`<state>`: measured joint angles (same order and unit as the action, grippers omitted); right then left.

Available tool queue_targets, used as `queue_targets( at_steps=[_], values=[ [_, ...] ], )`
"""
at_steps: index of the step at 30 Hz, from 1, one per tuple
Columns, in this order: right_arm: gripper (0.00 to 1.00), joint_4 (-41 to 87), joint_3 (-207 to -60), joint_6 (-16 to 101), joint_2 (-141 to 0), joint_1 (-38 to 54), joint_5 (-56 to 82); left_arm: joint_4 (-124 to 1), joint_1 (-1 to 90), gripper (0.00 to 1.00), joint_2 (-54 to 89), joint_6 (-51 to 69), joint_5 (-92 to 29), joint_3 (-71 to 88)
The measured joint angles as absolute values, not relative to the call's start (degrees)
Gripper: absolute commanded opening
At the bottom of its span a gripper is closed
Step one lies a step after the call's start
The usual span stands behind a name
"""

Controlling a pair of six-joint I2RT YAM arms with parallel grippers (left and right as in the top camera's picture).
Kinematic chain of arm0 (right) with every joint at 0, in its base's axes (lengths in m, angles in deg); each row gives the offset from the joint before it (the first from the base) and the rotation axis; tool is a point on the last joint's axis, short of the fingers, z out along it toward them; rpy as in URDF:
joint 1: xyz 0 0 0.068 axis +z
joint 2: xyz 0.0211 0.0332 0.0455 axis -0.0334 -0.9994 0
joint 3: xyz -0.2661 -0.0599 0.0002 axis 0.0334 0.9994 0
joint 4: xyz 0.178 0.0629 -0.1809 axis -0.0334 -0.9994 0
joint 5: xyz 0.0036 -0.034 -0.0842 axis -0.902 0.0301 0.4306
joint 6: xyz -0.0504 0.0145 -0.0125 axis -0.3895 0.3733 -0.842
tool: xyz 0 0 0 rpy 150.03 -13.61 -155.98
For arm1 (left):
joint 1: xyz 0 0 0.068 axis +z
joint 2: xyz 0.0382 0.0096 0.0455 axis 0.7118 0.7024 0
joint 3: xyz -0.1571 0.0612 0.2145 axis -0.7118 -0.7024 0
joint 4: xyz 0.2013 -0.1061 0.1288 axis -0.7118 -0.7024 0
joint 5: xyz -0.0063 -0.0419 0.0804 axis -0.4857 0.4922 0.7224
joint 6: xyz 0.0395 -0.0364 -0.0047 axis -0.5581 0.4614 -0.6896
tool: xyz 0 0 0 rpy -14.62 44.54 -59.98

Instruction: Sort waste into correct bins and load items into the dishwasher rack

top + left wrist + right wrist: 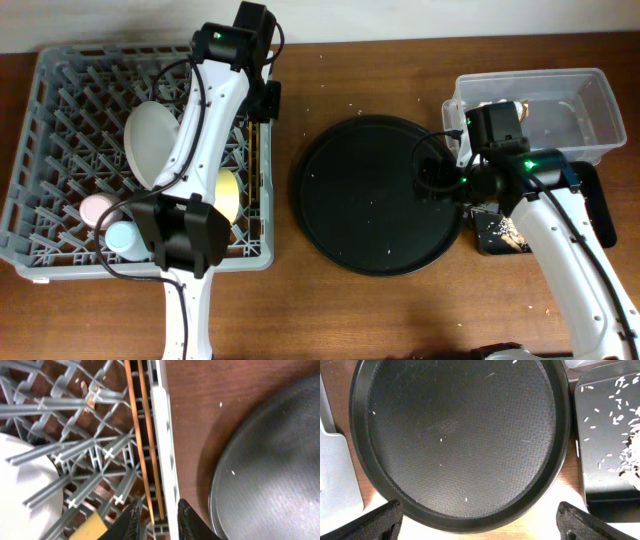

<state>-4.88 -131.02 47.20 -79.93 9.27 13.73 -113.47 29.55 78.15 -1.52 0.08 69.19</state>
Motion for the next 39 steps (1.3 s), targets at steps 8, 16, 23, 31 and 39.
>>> queue_targets(
  at_steps=[8, 16, 23, 31, 39],
  values=[
    [0.98, 2.09, -131.17, 38.35, -59.06, 11.78, 12.39, -123.30, 29.28, 1.00, 53.06, -1.28, 2.28, 71.86],
    [0.98, 1.92, -131.94, 37.34, -42.62, 11.76, 12.41, -123.08, 29.28, 1.00, 46.59, -1.10, 1.91, 72.25],
    [0.98, 2.88, -131.83, 37.30, -43.12, 11.76, 15.28, -123.11, 29.28, 1.00, 46.59, -1.10, 1.82, 72.25],
    [0.99, 6.84, -130.98, 36.95, -41.22, 11.67, 22.36, -123.11, 29.28, 1.00, 46.59, -1.10, 1.80, 72.25],
    [0.98, 34.24, -89.56, 36.93, -15.85, 5.95, 28.81, -123.28, 29.28, 1.00, 46.61, -1.10, 1.74, 72.19]
  ],
)
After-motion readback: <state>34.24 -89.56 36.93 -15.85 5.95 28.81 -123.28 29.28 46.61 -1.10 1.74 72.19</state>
